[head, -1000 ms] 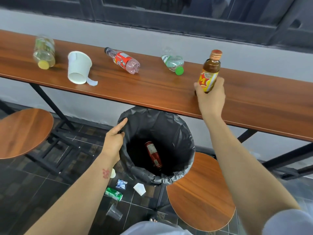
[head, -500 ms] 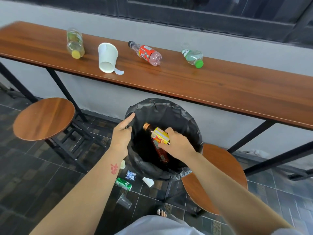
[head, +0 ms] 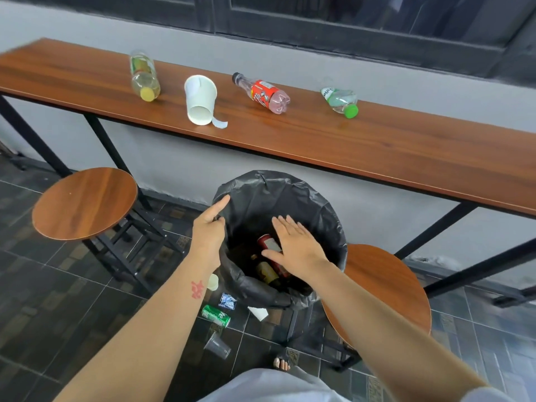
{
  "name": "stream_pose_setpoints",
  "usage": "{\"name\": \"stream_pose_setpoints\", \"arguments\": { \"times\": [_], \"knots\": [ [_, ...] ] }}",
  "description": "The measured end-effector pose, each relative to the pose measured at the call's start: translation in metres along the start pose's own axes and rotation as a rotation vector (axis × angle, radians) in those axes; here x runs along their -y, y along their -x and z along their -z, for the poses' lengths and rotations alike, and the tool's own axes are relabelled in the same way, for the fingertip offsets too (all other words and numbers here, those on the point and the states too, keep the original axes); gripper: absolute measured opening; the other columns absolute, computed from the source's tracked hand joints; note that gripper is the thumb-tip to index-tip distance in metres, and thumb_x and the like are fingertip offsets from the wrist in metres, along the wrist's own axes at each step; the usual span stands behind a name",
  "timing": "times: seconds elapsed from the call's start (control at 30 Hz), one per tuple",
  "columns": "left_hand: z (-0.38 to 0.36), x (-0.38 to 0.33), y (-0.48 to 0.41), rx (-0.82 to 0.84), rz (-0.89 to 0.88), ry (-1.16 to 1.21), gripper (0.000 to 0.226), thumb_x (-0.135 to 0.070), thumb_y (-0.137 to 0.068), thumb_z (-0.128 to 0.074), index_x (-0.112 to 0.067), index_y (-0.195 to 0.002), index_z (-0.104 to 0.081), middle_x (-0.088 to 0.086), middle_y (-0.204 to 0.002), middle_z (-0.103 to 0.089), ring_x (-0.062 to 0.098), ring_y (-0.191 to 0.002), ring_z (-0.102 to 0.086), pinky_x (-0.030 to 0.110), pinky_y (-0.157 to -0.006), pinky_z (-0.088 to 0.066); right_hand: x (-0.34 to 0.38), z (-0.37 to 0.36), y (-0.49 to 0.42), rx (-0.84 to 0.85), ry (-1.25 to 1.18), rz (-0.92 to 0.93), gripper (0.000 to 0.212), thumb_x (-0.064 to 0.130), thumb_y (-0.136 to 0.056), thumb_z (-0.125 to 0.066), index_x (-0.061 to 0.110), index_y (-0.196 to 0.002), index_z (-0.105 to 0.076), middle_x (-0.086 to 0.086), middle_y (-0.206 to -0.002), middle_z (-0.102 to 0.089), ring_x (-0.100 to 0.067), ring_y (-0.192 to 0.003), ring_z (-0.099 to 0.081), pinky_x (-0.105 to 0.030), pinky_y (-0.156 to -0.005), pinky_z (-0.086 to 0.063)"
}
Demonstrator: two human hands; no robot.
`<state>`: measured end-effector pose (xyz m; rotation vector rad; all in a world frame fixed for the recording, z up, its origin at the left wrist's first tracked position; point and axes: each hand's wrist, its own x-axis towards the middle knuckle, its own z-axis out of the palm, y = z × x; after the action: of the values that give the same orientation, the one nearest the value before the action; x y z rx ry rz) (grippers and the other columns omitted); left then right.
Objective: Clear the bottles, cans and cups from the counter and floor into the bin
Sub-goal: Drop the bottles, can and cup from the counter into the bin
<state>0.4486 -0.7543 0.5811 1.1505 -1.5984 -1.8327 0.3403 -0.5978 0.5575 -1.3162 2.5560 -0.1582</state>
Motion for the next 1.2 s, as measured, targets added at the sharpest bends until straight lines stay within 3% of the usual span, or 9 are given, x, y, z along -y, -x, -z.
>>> {"name": "stream_pose_setpoints", "arguments": {
  "times": [0.17,0.33,0.43,0.73,0.87,0.97,1.03,1.1,1.2],
  "knots": [
    [0.008,0.001,-0.005,-0.011,0.030,-0.009,0.053,0.002,-0.098,-0.042,-0.041,-0.113,-0.069,-0.008,-0.142,-0.049,0.020,-0.130,-0.044,0.032,-0.103,-0.039,0.000,0.035,0.002,-0.235,0.032,-0.079,0.081,0.065,-0.094,-0.027,0.017,-0.155,-0.005,-0.001,-0.163,-0.005,-0.017,-0.149,0.002,-0.035,-0.121,-0.005],
    [0.007,-0.005,-0.014,0.049,0.068,0.047,0.052,0.002,-0.099,-0.039,-0.037,-0.113,-0.071,0.001,-0.141,-0.051,0.029,-0.123,-0.051,0.043,-0.102,-0.045,-0.018,0.091,-0.012,-0.578,-0.055,-0.207,0.075,0.059,-0.097,-0.031,0.015,-0.155,-0.013,-0.001,-0.162,-0.012,-0.016,-0.149,-0.003,-0.031,-0.121,-0.005],
    [0.004,-0.006,-0.017,0.063,0.070,0.037,0.051,0.003,-0.100,-0.039,-0.034,-0.116,-0.070,0.000,-0.143,-0.049,0.027,-0.128,-0.048,0.044,-0.104,-0.043,-0.037,0.119,-0.027,-0.680,-0.054,-0.288,0.071,0.052,-0.100,-0.035,0.010,-0.154,-0.015,-0.005,-0.161,-0.014,-0.020,-0.149,-0.005,-0.034,-0.121,-0.007],
    [-0.006,-0.018,-0.045,0.030,0.038,-0.040,0.052,0.008,-0.097,-0.040,-0.030,-0.117,-0.068,-0.001,-0.141,-0.051,0.023,-0.129,-0.047,0.037,-0.105,-0.041,-0.101,0.152,-0.103,-0.605,-0.115,-0.514,0.079,0.049,-0.097,-0.044,0.010,-0.155,-0.006,-0.008,-0.162,-0.007,-0.024,-0.149,-0.002,-0.037,-0.121,-0.008],
    [-0.015,-0.021,-0.060,-0.004,0.058,-0.076,0.053,0.007,-0.097,-0.041,-0.035,-0.112,-0.069,0.013,-0.138,-0.054,0.040,-0.130,-0.038,0.038,-0.102,-0.043,-0.121,0.160,-0.135,-0.634,-0.080,-0.522,0.086,0.052,-0.094,-0.051,0.013,-0.155,-0.004,-0.009,-0.162,-0.007,-0.026,-0.149,-0.005,-0.039,-0.120,-0.011],
    [-0.020,-0.022,-0.070,-0.032,0.077,-0.073,0.051,0.006,-0.097,-0.042,-0.034,-0.113,-0.070,0.016,-0.137,-0.053,0.040,-0.129,-0.040,0.038,-0.098,-0.045,-0.134,0.167,-0.157,-0.629,-0.060,-0.522,0.087,0.054,-0.092,-0.052,0.019,-0.155,-0.003,-0.012,-0.162,-0.007,-0.029,-0.149,-0.007,-0.042,-0.120,-0.015],
    [-0.022,-0.019,-0.079,-0.054,0.084,-0.079,0.050,0.005,-0.097,-0.043,-0.031,-0.118,-0.070,-0.002,-0.112,-0.071,0.023,-0.103,-0.063,0.028,-0.085,-0.053,-0.141,0.171,-0.169,-0.607,-0.077,-0.516,0.082,0.053,-0.092,-0.052,0.026,-0.155,-0.005,-0.012,-0.162,-0.006,-0.031,-0.148,-0.009,-0.043,-0.118,-0.019],
    [-0.021,-0.017,-0.086,-0.070,0.088,-0.104,0.049,0.005,-0.097,-0.044,-0.032,-0.119,-0.069,-0.015,-0.070,-0.066,0.006,-0.058,-0.048,0.016,-0.059,-0.048,-0.146,0.171,-0.177,-0.595,-0.127,-0.507,0.076,0.048,-0.094,-0.054,0.031,-0.154,-0.011,-0.012,-0.161,-0.009,-0.031,-0.147,-0.016,-0.043,-0.115,-0.026],
    [-0.022,-0.014,-0.091,-0.077,0.085,-0.097,0.050,0.005,-0.097,-0.045,-0.033,-0.118,-0.069,-0.007,-0.066,-0.057,0.008,-0.056,-0.036,0.017,-0.058,-0.045,-0.148,0.169,-0.184,-0.648,-0.210,-0.493,0.061,0.033,-0.096,-0.054,0.030,-0.148,-0.024,-0.014,-0.156,-0.021,-0.036,-0.132,-0.040,-0.046,-0.098,-0.042]
  ]
}}
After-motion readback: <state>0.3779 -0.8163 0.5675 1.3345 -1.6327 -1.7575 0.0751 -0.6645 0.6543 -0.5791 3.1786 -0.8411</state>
